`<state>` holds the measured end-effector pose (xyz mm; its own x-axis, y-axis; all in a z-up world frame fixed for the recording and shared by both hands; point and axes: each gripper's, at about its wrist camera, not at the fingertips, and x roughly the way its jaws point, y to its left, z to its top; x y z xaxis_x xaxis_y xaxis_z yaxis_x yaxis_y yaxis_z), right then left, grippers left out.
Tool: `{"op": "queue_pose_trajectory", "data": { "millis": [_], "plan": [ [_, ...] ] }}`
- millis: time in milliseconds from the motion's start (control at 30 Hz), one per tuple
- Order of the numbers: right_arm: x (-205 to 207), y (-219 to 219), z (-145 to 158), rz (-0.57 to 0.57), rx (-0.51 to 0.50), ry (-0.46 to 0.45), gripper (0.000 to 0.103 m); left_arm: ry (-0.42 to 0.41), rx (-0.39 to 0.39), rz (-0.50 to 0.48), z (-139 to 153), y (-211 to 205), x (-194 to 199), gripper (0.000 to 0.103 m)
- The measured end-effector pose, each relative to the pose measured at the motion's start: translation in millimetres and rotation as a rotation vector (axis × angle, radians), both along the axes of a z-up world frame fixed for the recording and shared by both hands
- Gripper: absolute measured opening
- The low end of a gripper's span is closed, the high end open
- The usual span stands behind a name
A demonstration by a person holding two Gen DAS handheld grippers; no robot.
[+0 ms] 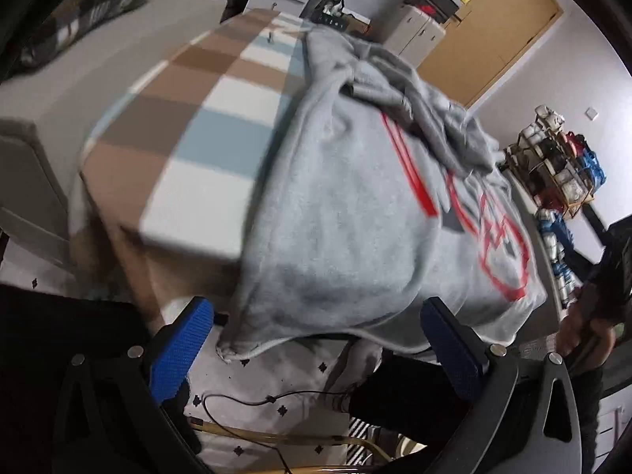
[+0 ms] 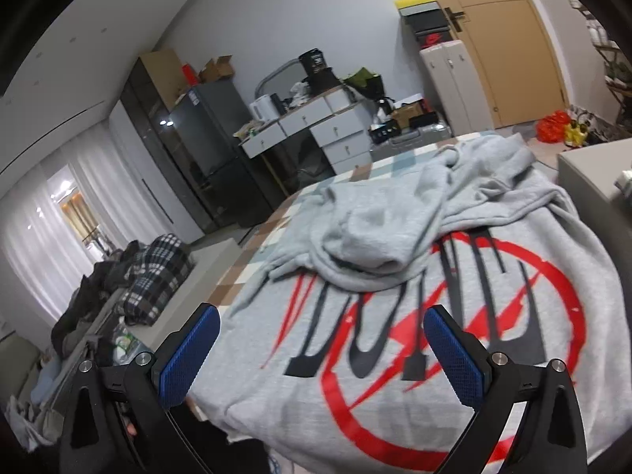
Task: Fold large clothes
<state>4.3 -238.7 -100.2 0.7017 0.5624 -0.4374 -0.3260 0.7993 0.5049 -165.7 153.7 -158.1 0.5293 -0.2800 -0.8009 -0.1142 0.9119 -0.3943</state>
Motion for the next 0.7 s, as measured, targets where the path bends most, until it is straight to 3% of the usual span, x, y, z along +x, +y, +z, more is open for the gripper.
{"op": "queue_pose_trajectory", "data": {
  "millis": [133,267,533,633,700],
  "plan": [
    [2,-14,-7,-0.019,0.012,0.022,0.103,0.026,0.068,-0.005,-23,1,10,0.102],
    [6,-25,-12,-0.025,0.037,0.046,0.103,-0.007,0.129,0.071,-27,11,20,0.102],
    [4,-23,-16,0.021,0.047,0.055,0.103,0.027,0.154,0.055,-38,12,29,0.101],
    [4,-12,-20,0.058,-0.007,0.068,0.103,0.019,0.094,0.021,-35,10,22,0.073],
    [3,-4,-21,0.081,-0.035,0.066,0.103,0.018,0.079,-0.05,-32,4,21,0.03]
  ]
}}
